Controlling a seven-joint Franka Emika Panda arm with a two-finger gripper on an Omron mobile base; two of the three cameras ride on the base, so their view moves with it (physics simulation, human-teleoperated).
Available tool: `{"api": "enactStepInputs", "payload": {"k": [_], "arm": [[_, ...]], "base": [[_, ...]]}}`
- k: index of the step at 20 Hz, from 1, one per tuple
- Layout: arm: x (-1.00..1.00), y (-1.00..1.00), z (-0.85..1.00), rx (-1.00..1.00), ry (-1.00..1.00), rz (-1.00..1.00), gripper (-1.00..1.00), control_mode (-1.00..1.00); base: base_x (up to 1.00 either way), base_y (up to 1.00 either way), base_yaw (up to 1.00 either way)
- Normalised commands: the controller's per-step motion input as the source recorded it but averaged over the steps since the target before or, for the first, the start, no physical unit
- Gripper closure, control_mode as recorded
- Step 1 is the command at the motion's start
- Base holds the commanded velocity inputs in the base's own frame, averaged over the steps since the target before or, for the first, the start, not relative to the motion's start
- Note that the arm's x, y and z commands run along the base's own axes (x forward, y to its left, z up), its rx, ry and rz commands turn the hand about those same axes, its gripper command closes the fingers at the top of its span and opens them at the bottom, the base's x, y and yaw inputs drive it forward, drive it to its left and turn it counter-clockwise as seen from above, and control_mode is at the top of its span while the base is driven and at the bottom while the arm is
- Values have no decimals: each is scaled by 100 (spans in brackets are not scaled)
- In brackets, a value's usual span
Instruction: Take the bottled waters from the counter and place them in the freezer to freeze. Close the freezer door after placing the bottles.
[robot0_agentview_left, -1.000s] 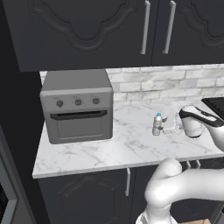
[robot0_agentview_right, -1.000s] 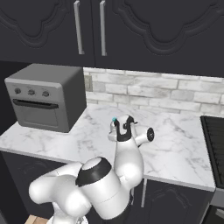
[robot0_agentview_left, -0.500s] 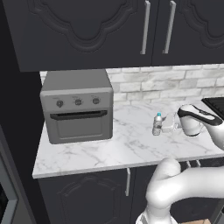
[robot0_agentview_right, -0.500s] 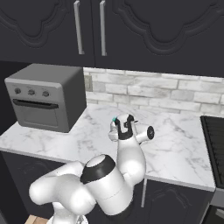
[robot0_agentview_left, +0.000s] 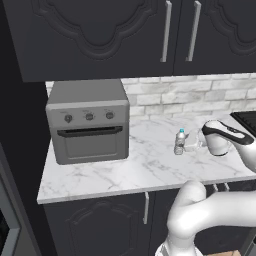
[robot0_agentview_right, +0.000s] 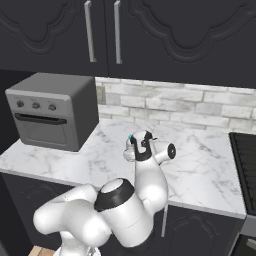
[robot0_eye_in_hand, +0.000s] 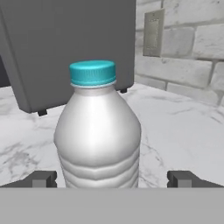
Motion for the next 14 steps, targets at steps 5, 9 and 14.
{"api": "enactStepInputs", "payload": {"k": [5,9,14], "arm": [[0,5,0,0,0,0,-100,-100],[0,9,0,0,0,0,-100,-100],[0,11,0,0,0,0,100,-100]], "base": [[0,0,0],[0,0,0],[0,0,0]]}}
